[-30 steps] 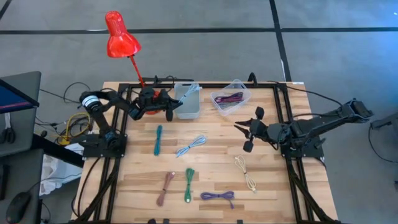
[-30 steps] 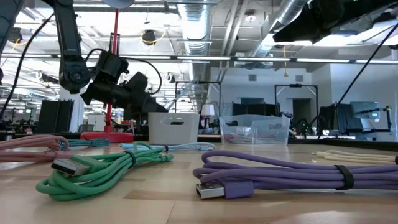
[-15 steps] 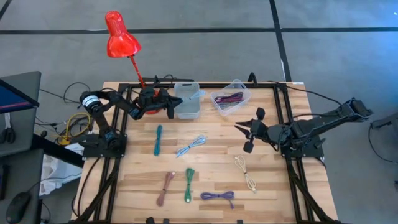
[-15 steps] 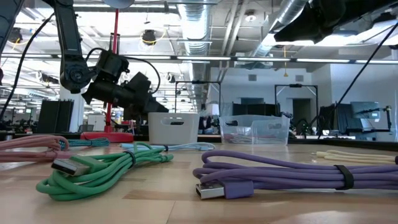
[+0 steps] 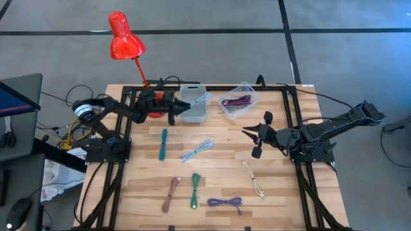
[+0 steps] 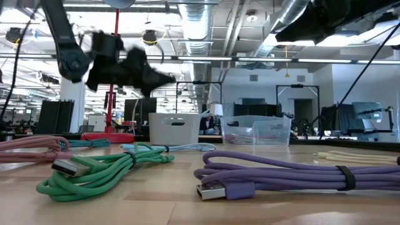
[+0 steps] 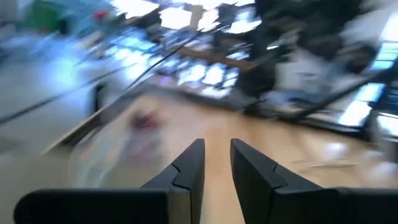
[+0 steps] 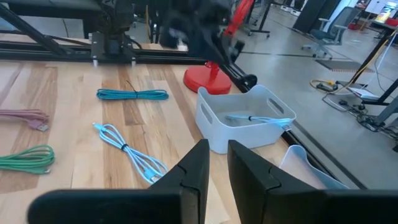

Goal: Pick & Place USB Port
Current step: Put the blue charger cable into the transparent bin

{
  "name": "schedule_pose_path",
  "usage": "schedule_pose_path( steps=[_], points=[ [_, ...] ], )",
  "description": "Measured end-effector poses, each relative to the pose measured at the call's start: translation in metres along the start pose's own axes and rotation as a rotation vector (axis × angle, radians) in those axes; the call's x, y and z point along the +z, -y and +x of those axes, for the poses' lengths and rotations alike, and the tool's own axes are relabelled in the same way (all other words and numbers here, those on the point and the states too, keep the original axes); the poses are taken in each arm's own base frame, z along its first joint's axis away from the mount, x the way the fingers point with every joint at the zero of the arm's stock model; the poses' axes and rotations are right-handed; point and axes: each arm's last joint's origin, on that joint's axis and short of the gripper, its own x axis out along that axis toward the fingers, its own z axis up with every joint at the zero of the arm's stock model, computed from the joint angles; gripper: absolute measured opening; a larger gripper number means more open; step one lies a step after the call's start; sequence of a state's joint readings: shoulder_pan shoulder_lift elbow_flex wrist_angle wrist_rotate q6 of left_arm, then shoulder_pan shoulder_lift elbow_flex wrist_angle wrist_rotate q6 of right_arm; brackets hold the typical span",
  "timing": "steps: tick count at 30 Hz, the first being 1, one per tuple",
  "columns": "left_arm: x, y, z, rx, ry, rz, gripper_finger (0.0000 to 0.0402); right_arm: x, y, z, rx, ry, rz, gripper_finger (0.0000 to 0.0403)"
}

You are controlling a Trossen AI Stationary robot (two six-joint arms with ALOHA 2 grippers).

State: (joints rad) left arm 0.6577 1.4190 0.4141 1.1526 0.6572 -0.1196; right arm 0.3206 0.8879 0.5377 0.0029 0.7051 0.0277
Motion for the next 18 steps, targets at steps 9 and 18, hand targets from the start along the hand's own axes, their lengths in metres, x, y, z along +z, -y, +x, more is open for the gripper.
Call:
schedule_pose_path(
  steps=[9,18],
  points=[
    [0.04,0.035,-0.022,-0.154,0.057,0.057,0.0077,-0.002,0.0,0.0,0.001,-0.019,-0.016,0.0052],
    [0.038,0.053,-0.048,-0.133,-0.102,-0.129,0.0077,-0.005,0.0,0.0,0.008,-0.041,-0.034,0.0052]
  ],
)
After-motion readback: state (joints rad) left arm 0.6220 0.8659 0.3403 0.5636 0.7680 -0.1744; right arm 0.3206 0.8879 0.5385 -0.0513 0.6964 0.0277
